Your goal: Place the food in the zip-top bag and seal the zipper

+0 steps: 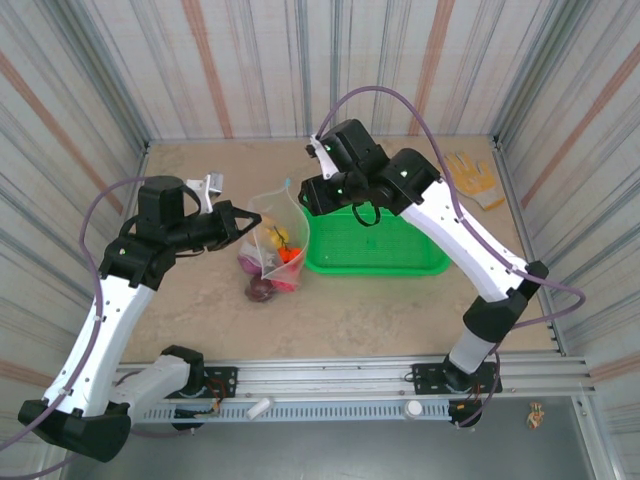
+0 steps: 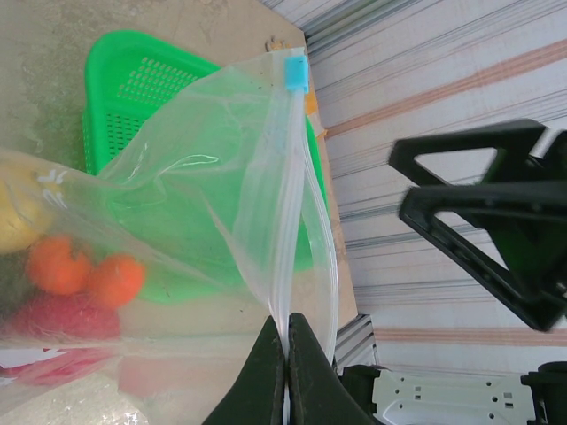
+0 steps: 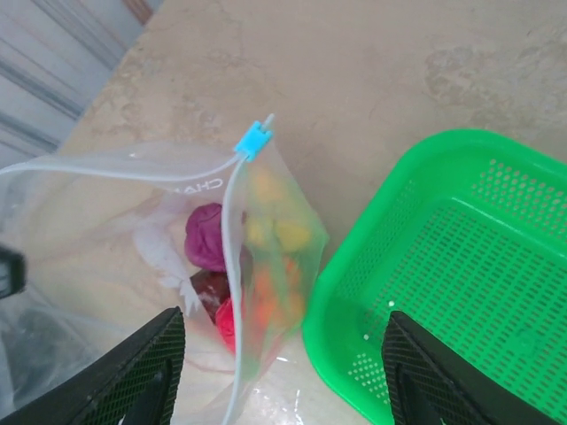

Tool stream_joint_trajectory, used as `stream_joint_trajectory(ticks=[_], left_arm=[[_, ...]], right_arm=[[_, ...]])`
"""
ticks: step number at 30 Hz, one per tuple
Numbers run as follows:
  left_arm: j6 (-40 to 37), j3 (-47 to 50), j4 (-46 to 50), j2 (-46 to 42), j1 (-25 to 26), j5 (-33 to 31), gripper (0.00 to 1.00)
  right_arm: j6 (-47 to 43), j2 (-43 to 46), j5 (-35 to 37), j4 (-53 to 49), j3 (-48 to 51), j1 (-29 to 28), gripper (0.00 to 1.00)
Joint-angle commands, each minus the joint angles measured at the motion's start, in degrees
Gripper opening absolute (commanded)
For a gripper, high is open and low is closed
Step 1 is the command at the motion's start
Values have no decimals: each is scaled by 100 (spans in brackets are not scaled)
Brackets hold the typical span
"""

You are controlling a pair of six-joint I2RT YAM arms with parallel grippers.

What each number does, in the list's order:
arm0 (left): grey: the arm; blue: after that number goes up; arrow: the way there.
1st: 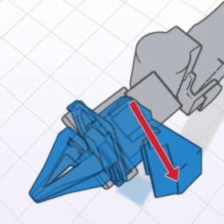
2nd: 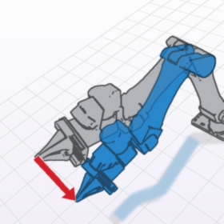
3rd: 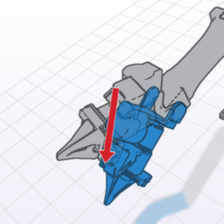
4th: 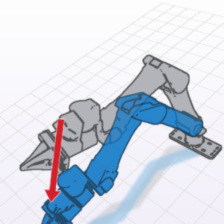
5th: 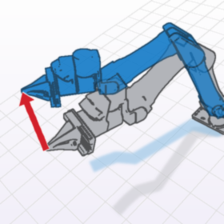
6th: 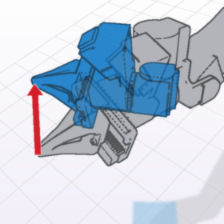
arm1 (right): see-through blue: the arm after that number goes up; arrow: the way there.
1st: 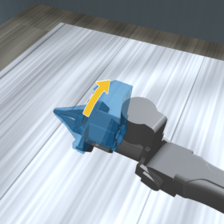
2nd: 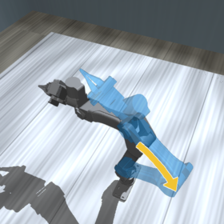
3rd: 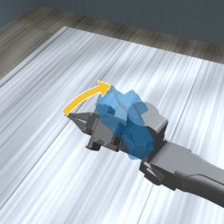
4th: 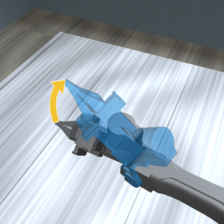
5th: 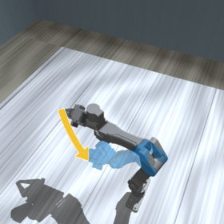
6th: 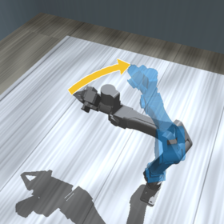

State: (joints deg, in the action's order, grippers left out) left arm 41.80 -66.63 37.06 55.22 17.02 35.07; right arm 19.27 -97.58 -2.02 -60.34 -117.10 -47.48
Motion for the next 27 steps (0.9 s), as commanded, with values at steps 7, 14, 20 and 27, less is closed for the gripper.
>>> stream_joint_trajectory(ticks=[7, 14, 20, 27], left_arm=[[-220, -8, -70, -36, 47, 378, 0], [-165, 42, -368, -48, 57, 514, 5], [-239, -57, -784, -128, 153, 1042, 40], [-1275, -954, 505, -559, 180, -744, 67]], right_arm=[[52, -817, -895, 187, -415, 85, 63], [-45, -1507, -852, 150, -1114, 230, 29], [-420, -1962, -1058, 77, -2127, 157, 0], [-710, -1871, -1357, 654, -2361, 131, 0]])
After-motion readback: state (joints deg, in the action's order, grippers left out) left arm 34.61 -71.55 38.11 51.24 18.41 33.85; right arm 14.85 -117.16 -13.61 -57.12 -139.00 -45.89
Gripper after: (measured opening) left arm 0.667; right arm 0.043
